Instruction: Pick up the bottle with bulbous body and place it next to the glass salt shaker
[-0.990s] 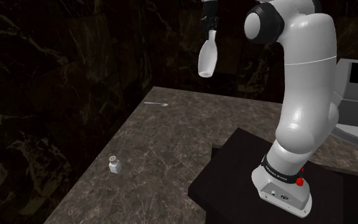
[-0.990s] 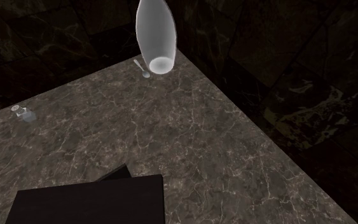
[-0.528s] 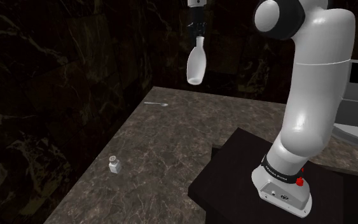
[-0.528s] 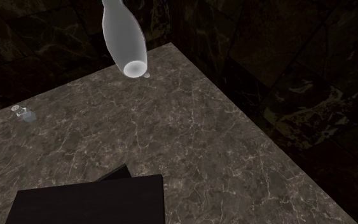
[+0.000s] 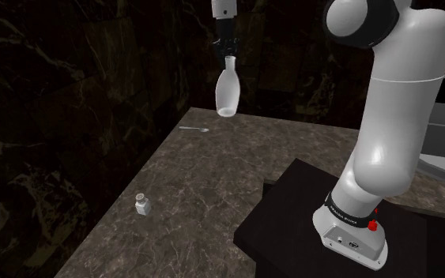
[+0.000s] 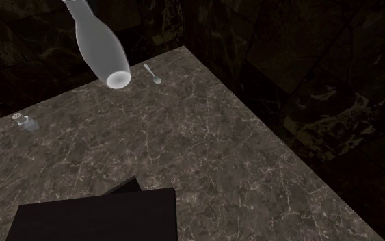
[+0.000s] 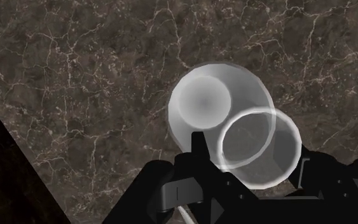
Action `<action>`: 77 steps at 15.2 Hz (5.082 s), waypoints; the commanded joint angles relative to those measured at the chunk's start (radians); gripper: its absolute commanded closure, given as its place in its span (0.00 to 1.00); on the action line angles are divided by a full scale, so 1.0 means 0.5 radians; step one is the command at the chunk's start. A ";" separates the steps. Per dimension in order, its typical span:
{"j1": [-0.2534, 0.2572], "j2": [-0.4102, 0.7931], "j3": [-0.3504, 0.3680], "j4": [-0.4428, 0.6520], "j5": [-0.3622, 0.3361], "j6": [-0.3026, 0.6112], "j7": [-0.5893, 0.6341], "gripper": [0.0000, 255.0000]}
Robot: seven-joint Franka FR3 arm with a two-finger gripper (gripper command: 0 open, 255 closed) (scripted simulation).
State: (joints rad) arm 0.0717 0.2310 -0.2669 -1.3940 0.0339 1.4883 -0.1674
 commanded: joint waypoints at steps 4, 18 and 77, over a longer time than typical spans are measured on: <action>0.139 -0.002 0.088 -0.089 0.008 0.088 0.226 1.00; 0.472 0.309 0.298 0.125 0.068 0.195 0.767 1.00; 0.670 0.807 0.398 0.228 0.102 0.601 1.038 0.00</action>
State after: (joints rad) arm 0.4067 0.6346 -0.0679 -1.2813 0.0852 1.7904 0.3517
